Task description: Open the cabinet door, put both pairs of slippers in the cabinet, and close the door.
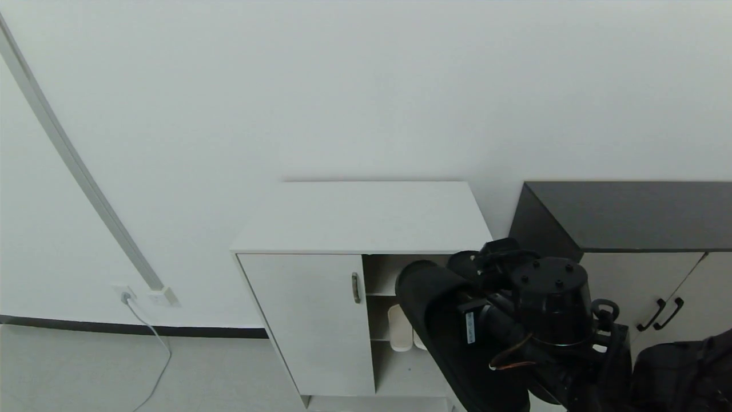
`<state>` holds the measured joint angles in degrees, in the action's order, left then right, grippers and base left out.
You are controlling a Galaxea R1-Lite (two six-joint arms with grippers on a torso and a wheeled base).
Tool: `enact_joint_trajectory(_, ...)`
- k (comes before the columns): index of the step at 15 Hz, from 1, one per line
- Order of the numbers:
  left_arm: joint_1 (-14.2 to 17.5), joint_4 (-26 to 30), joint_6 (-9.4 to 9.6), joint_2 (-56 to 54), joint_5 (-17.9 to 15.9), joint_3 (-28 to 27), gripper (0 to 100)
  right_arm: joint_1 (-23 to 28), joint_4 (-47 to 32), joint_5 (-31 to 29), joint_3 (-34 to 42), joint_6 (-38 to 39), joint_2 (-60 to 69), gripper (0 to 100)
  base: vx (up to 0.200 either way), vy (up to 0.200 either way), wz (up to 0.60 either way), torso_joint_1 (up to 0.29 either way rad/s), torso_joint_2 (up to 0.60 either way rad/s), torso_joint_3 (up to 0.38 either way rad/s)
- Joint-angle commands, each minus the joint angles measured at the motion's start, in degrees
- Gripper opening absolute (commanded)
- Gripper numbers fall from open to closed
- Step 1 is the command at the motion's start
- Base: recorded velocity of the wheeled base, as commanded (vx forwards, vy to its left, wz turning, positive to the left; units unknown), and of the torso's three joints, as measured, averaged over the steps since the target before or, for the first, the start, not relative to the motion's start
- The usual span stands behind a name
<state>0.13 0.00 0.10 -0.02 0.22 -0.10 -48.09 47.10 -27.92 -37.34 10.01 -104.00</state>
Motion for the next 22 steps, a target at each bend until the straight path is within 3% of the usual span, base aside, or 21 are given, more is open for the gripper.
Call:
enact_joint_trajectory(1, -0.05, 0.0, -0.01, 0.02, 0.04, 0.01, 0, -0.07, 0.0, 0.06, -0.01, 0.01, -0.15, 0, 0.0, 0.0, 0.0, 0.0, 0.0, 0.0)
enact_joint_trajectory(15, -0.05, 0.0, -0.01, 0.02, 0.04, 0.01, 0, -1.39, 1.67, 0.32, 1.04, -0.08, -0.33, 0, 0.0, 0.0, 0.0, -0.003, 0.01, 0.004)
enact_joint_trajectory(22, -0.05, 0.0, -0.01, 0.02, 0.04, 0.01, 0, -1.39, 1.67, 0.32, 1.04, -0.08, -0.33, 0, 0.0, 0.0, 0.0, -0.149, 0.35, 0.193)
